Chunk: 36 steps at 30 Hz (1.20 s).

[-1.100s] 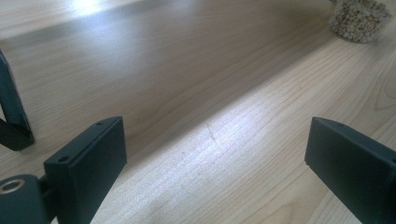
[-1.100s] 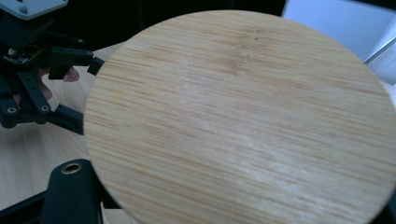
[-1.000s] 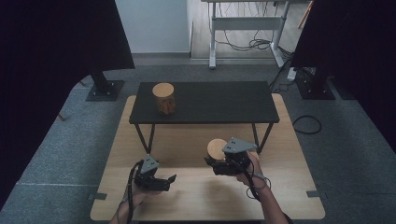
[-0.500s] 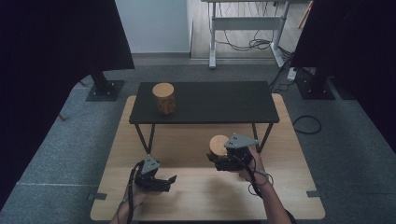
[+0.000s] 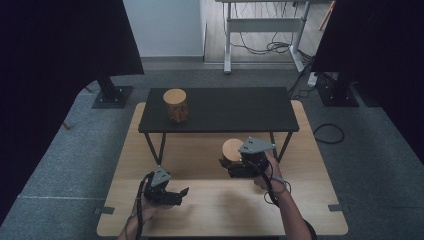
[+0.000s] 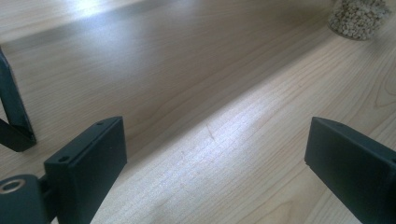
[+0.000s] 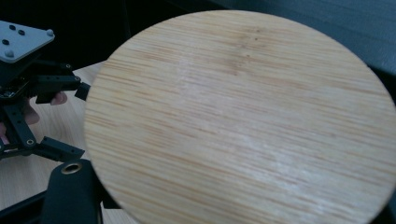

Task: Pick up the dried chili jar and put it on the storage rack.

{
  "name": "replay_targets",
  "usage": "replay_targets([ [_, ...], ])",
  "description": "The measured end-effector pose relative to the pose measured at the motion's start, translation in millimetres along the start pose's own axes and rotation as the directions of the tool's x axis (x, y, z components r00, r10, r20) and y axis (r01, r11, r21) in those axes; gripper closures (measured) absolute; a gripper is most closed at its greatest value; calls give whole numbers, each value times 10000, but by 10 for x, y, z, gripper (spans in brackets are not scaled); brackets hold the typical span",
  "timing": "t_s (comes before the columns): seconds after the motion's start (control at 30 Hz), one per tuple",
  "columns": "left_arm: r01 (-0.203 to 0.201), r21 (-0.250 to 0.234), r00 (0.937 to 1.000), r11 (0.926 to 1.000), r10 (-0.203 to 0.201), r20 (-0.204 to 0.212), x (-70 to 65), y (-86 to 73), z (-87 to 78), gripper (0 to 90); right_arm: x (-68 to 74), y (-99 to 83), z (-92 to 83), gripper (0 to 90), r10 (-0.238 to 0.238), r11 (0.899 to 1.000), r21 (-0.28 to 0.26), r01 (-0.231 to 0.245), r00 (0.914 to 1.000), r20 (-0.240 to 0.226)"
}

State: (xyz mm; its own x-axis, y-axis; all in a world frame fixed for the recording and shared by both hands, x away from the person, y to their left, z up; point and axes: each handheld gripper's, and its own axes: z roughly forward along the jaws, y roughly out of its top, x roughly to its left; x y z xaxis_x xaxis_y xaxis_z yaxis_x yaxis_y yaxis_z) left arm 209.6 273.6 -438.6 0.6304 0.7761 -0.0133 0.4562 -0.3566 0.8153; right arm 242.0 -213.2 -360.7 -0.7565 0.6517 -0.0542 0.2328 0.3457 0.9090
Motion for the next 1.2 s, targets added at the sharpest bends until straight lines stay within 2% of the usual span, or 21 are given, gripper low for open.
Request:
replay_targets([
  [0.3, -11, 40, 10000, 10000, 11, 38, -5, 0, 12, 52, -25, 125, 27, 248, -132, 9998, -114, 132, 9999, -16],
  [0.8, 63, -65, 10000, 10000, -63, 38, 21, -3, -16, 52, -109, 308, 23, 248, -71, 9991, -410, 77, 9999, 150],
  [1.07, 63, -87, 10000, 9999, -63, 57, 20, 0, -14, 52, -182, 415, 82, 248, 35, 9984, -559, -25, 9998, 180],
  [1.2, 73, -115, 9999, 9999, -72, 85, 29, 2, -21, 52, -205, 475, 93, 249, -62, 9984, -568, 69, 9999, 129],
])
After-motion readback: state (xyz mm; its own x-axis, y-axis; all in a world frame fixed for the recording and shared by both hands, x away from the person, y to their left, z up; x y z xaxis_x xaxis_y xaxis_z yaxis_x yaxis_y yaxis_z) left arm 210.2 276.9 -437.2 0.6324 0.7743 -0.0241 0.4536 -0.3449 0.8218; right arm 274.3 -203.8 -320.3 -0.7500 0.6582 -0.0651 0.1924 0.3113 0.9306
